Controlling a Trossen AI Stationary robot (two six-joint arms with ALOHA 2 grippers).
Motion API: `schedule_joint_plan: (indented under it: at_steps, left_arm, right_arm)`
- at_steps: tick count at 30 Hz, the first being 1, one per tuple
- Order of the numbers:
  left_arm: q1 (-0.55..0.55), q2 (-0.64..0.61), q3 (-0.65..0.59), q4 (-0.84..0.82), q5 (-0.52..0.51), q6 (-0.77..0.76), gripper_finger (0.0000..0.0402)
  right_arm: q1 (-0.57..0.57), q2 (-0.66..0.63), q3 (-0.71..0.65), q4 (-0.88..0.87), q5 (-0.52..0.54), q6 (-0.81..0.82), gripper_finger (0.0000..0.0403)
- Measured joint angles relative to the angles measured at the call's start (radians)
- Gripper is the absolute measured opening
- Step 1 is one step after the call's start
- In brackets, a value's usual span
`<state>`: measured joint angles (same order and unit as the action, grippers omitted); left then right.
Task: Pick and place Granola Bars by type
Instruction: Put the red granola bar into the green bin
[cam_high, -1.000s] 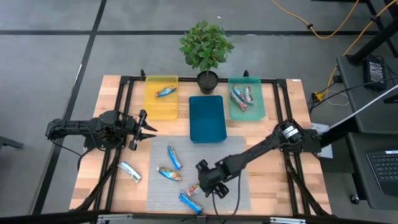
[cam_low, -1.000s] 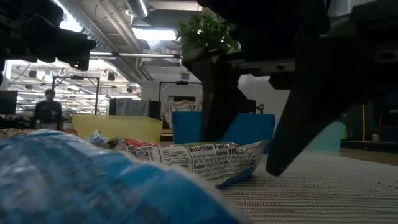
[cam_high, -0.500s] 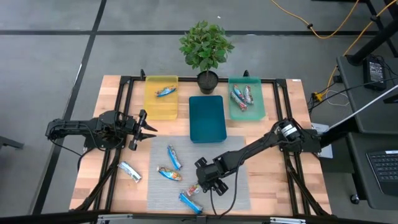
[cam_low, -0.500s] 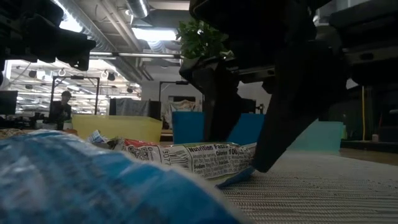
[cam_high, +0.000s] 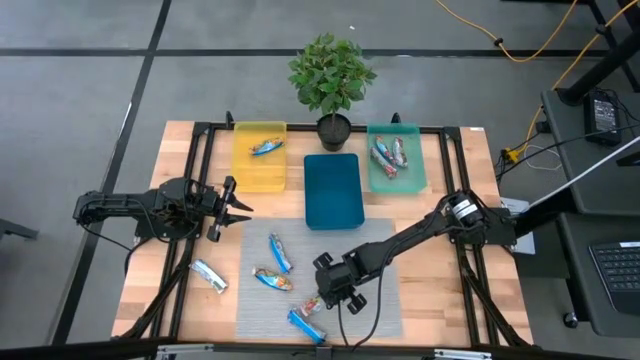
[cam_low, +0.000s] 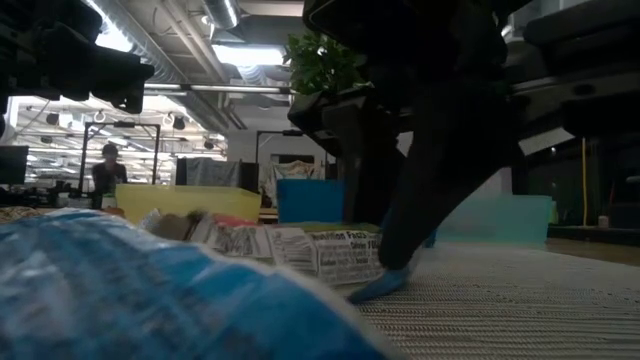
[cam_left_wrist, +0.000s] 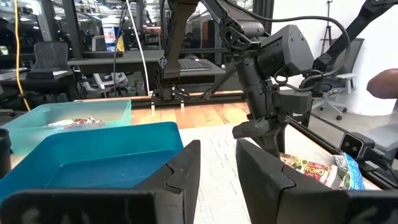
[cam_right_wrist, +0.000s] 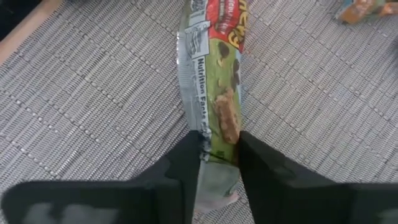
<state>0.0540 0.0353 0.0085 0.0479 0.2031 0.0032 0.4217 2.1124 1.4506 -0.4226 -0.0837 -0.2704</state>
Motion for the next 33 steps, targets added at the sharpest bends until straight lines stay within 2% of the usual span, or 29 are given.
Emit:
schedule_joint_plan:
  at_steps: [8, 16, 27, 33]
  left_arm:
    - [0.0, 0.0, 0.0, 0.0, 0.0, 0.0, 0.0093]
    - [0.0, 0.0, 0.0, 0.0, 0.0, 0.0, 0.0097]
    - [0.0, 0.0, 0.0, 0.0, 0.0, 0.0, 0.0094]
    - [0.0, 0.0, 0.0, 0.0, 0.0, 0.0, 0.0097]
  right_arm:
    - [-0.006, 0.0, 0.0, 0.0, 0.0, 0.003, 0.0054]
    - [-0.002, 0.0, 0.046, -0.078, 0.02, 0.015, 0.0036]
    - [0.058, 0.0, 0.306, -0.401, 0.266, 0.116, 0.0034]
    - [0.067, 0.0, 0.39, -0.496, 0.313, 0.162, 0.0034]
